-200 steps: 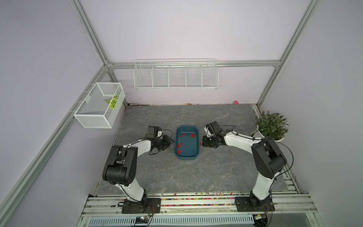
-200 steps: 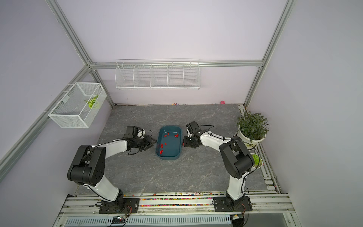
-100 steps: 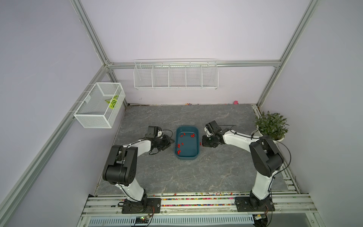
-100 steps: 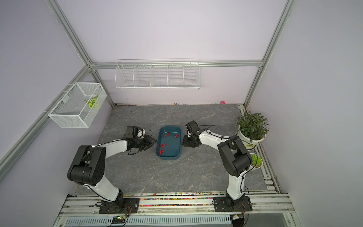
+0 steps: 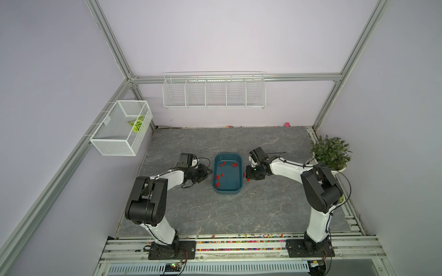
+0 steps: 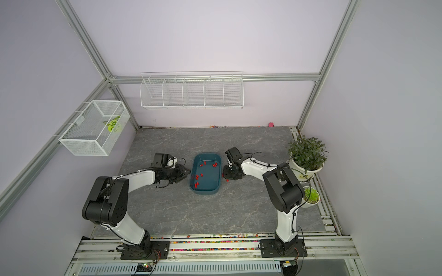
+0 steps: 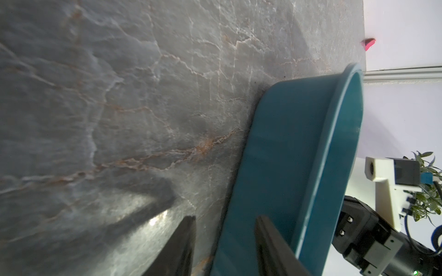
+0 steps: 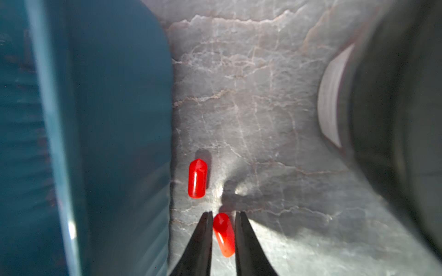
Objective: Take the screw protection sleeves out of the storage box
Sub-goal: Place the screw protection sleeve at the center of the board.
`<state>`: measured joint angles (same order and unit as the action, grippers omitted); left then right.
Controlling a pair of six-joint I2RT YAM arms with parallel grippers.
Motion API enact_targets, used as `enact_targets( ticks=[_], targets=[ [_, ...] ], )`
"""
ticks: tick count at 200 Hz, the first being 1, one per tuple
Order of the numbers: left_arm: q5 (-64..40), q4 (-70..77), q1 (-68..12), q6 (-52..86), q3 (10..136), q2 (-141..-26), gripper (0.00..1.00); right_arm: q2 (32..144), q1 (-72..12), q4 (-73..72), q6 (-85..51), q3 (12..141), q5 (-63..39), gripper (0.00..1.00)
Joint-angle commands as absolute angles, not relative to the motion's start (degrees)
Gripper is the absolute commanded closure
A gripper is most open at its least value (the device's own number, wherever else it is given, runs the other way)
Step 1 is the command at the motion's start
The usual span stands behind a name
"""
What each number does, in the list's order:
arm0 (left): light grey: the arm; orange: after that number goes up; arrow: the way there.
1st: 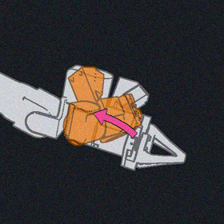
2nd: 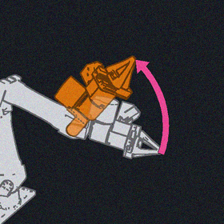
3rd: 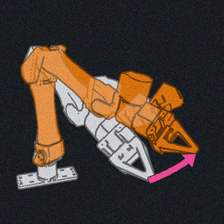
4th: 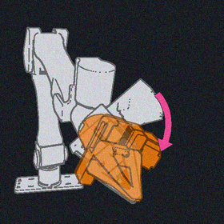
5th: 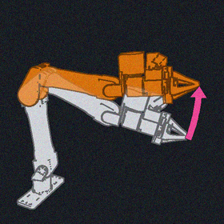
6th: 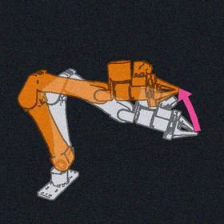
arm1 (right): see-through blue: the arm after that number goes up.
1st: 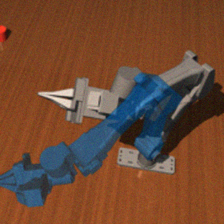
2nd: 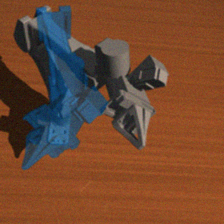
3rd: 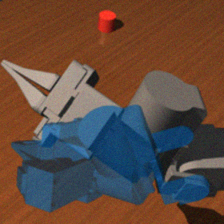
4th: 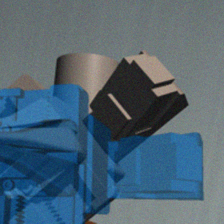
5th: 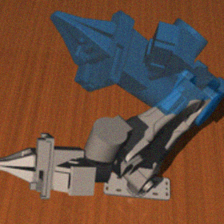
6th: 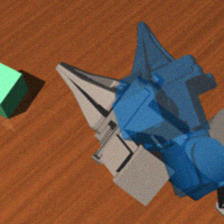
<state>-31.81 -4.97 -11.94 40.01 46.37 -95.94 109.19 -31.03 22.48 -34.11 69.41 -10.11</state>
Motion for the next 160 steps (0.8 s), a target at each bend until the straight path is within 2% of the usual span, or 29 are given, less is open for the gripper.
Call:
enact_targets(
  ticks=[1,64,160],
  targets=[
    [-32.5,-4.6,-11.8,39.6,46.9,-96.7,0.53,108.6,-30.7,22.5,-34.4,69.4,-9.5,0.77],
    [-32.6,-4.6,-11.8,39.5,47.1,-97.0,0.53,101.8,-35.2,23.5,-29.5,70.0,-0.1,0.74],
    [-32.9,-4.9,-11.9,39.4,47.7,-97.8,0.53,96.7,-40.3,18.1,-23.9,69.9,3.8,0.73]
  ],
)
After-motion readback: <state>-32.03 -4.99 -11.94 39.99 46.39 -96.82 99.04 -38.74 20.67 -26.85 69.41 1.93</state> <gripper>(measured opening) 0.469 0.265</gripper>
